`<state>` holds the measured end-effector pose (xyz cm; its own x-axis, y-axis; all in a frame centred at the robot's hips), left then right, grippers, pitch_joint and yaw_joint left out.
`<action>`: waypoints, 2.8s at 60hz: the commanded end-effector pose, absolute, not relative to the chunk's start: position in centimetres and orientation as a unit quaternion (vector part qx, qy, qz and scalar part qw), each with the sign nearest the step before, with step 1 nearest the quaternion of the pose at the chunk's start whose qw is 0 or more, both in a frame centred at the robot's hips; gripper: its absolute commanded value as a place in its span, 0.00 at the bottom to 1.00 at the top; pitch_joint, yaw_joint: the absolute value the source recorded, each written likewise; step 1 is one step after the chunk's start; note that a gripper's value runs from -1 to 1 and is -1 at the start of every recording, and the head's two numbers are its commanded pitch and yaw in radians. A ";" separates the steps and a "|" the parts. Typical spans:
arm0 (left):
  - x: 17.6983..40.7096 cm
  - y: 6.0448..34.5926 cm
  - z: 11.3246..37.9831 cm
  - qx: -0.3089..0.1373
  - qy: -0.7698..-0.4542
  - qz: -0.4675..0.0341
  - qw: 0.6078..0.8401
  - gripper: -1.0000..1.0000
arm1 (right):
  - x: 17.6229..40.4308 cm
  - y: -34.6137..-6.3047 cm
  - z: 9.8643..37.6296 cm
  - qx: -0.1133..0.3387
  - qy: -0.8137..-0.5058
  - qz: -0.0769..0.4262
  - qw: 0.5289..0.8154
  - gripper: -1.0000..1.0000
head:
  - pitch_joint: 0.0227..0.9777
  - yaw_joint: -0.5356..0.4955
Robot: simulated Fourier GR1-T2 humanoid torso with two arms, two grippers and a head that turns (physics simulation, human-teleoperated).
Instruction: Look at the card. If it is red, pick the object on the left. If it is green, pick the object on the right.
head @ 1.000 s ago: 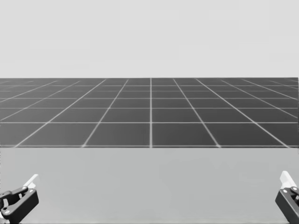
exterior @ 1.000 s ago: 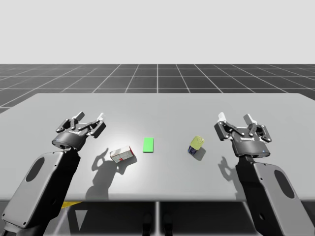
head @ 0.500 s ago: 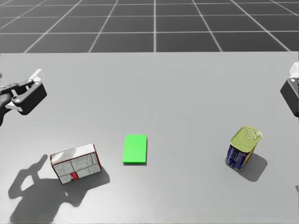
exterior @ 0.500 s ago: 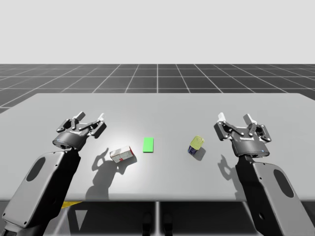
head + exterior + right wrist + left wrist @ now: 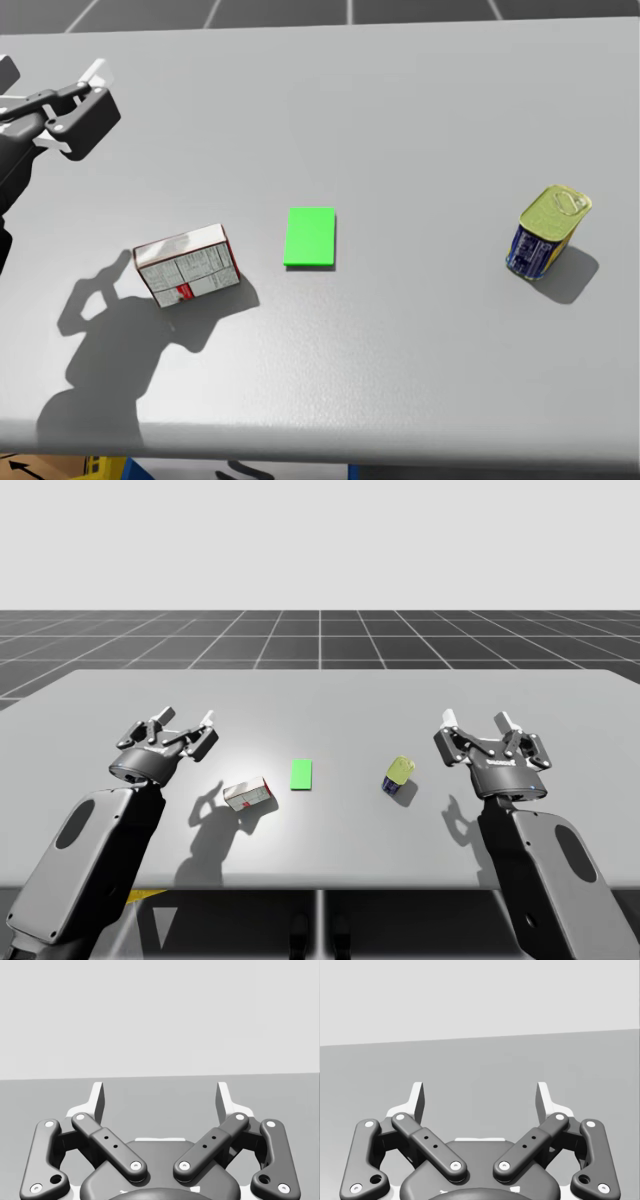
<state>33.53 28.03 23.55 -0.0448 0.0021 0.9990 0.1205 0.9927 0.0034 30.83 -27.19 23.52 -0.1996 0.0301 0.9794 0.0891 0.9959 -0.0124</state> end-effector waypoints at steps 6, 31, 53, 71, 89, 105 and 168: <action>33.4 27.9 23.5 -0.043 -0.721 -0.044 0.690 0.00 | 30.8 -27.2 23.5 -0.042 -0.774 -0.019 0.631 0.00 | 0.86 0.57; 33.4 27.9 23.5 -0.043 -0.721 -0.044 0.690 0.00 | 30.9 -27.2 23.4 -0.043 -0.774 -0.013 0.632 0.00 | 0.84 0.36; 33.5 27.7 23.3 -0.044 -0.721 -0.048 0.690 0.00 | 31.0 -27.0 23.2 -0.018 -0.760 -0.006 0.650 0.00 | 0.85 0.24; 33.6 27.6 23.2 -0.045 -0.719 -0.050 0.692 0.00 | 29.5 -26.9 23.7 0.031 -0.747 0.003 0.664 0.00 | 0.84 0.23; 33.6 27.5 22.8 -0.043 -0.715 -0.052 0.696 0.00 | 25.4 -27.6 21.9 0.122 -0.700 0.090 0.698 0.00 | 0.84 0.22; 33.7 27.4 22.7 -0.041 -0.714 -0.053 0.697 0.00 | 23.7 -27.5 18.4 0.152 -0.681 0.179 0.694 0.00 | 0.83 0.22; 33.8 27.3 22.5 -0.034 -0.715 -0.059 0.696 0.00 | 28.7 -25.2 11.8 0.105 -0.619 0.197 0.753 0.00 | 0.84 0.22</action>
